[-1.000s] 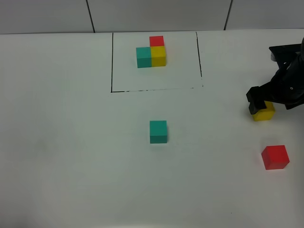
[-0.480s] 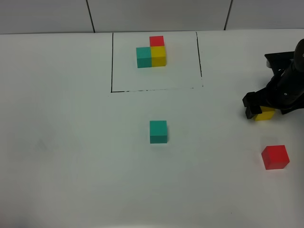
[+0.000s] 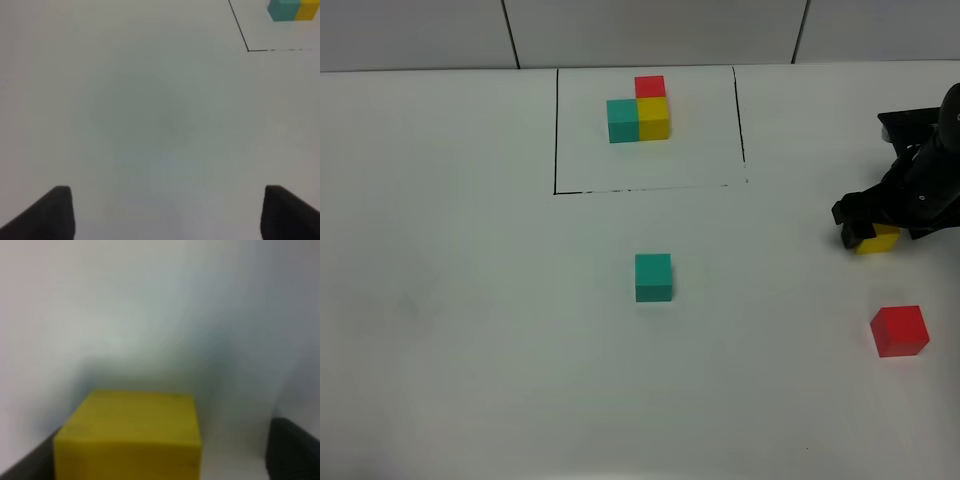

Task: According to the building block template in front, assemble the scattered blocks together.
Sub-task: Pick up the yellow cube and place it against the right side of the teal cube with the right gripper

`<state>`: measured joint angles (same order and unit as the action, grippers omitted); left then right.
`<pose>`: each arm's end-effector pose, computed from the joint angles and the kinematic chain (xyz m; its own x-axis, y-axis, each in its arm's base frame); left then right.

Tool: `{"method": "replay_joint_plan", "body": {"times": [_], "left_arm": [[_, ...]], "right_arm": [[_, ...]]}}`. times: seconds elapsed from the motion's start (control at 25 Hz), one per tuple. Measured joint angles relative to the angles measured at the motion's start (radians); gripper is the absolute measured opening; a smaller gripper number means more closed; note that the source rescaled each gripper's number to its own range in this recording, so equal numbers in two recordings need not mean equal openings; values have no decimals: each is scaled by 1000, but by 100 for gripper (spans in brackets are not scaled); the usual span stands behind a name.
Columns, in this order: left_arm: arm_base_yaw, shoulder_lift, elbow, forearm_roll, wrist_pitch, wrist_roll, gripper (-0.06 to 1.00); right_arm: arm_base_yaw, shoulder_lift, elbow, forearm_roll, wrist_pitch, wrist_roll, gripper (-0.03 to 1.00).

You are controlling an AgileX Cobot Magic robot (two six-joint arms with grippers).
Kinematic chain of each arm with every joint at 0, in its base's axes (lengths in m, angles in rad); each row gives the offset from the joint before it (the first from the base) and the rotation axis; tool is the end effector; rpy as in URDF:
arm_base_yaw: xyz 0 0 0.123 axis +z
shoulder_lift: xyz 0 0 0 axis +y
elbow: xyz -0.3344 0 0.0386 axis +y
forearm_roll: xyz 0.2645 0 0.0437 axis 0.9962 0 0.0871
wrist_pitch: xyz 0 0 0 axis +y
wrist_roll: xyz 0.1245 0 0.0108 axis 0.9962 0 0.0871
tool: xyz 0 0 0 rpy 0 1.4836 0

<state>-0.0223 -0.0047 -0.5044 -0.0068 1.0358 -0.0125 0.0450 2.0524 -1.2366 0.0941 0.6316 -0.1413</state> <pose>-0.0119 -0.0005 0.2739 -0.4258 -0.0065 -0.9048 0.0208 0.9996 -0.0169 0.4277 0.0262 0.1168 -0.9707 -0.1089 -0.2142 -0.1202 0.9919 0.0403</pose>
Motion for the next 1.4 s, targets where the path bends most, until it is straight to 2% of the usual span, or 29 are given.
{"method": "replay_joint_plan", "body": {"times": [0.08, 0.2, 0.32, 0.44, 0.56, 0.72, 0.84, 0.92, 1.08, 1.4], "left_arm": [[0, 0, 0, 0, 0, 0, 79], [0, 0, 0, 0, 0, 0, 79], [0, 0, 0, 0, 0, 0, 79], [0, 0, 0, 0, 0, 0, 79], [0, 0, 0, 0, 0, 0, 79], [0, 0, 0, 0, 0, -1, 79], [0, 0, 0, 0, 0, -1, 79], [0, 0, 0, 0, 0, -1, 79], [0, 0, 0, 0, 0, -1, 79], [0, 0, 0, 0, 0, -1, 79]], "right_arm": [[0, 0, 0, 0, 11, 0, 36], [0, 0, 0, 1, 23, 0, 0], [1, 0, -6, 1, 29, -4, 1], [24, 4, -60, -1, 90, -47, 1], [79, 4, -121, -1, 192, -204, 1], [192, 4, -133, -1, 325, -508, 1], [292, 4, -135, -2, 372, -632, 1], [340, 4, -144, -9, 371, -665, 1], [402, 4, -152, -87, 367, -679, 1], [436, 3, -153, -94, 366, -679, 1]]}}
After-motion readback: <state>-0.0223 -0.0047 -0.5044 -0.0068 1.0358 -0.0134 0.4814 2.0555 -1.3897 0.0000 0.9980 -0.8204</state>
